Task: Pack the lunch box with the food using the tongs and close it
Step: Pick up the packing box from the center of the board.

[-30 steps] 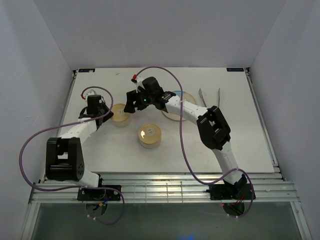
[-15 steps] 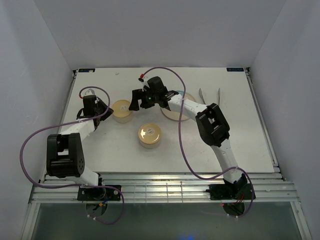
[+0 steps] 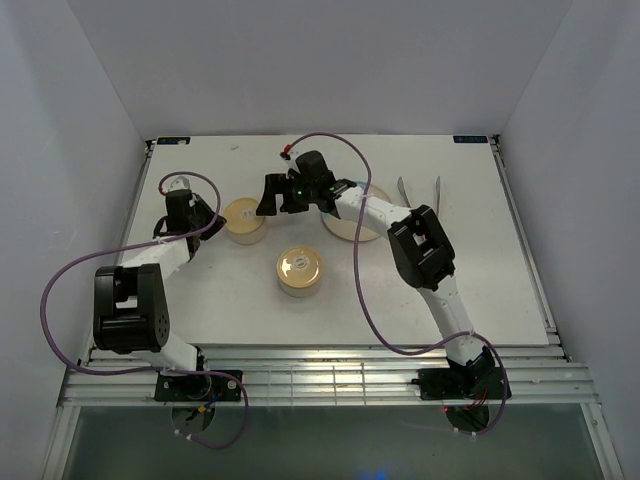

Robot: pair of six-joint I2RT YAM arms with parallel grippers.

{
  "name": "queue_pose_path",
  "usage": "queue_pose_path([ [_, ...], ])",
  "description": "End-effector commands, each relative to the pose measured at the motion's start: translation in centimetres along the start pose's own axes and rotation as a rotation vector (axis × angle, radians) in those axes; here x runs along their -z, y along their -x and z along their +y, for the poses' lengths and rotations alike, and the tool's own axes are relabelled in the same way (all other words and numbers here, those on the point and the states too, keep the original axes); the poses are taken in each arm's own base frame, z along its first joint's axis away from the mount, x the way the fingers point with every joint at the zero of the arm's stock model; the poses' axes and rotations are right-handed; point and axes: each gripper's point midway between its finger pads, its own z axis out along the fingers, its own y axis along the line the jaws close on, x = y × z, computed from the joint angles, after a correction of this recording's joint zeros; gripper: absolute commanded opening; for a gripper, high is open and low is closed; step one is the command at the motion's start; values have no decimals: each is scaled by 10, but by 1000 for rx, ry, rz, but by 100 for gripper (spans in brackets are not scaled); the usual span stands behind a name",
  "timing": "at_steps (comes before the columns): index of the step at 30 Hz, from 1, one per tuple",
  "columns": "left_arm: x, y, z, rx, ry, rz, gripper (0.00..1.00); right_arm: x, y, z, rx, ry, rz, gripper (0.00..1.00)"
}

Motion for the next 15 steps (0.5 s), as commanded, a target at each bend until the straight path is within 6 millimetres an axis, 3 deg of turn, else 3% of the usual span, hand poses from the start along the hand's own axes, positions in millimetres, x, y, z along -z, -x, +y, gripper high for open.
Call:
queue_pose_path([
  [1, 3, -64, 46, 0, 143, 198, 0, -9, 10, 6, -38, 36, -20, 98],
  [7, 2, -74, 52, -1, 145, 213, 0, -23, -4, 1, -99, 66, 10, 98],
  [15, 1, -86, 55, -5, 128, 235, 0, -35, -3, 10, -131, 160, -12, 98],
])
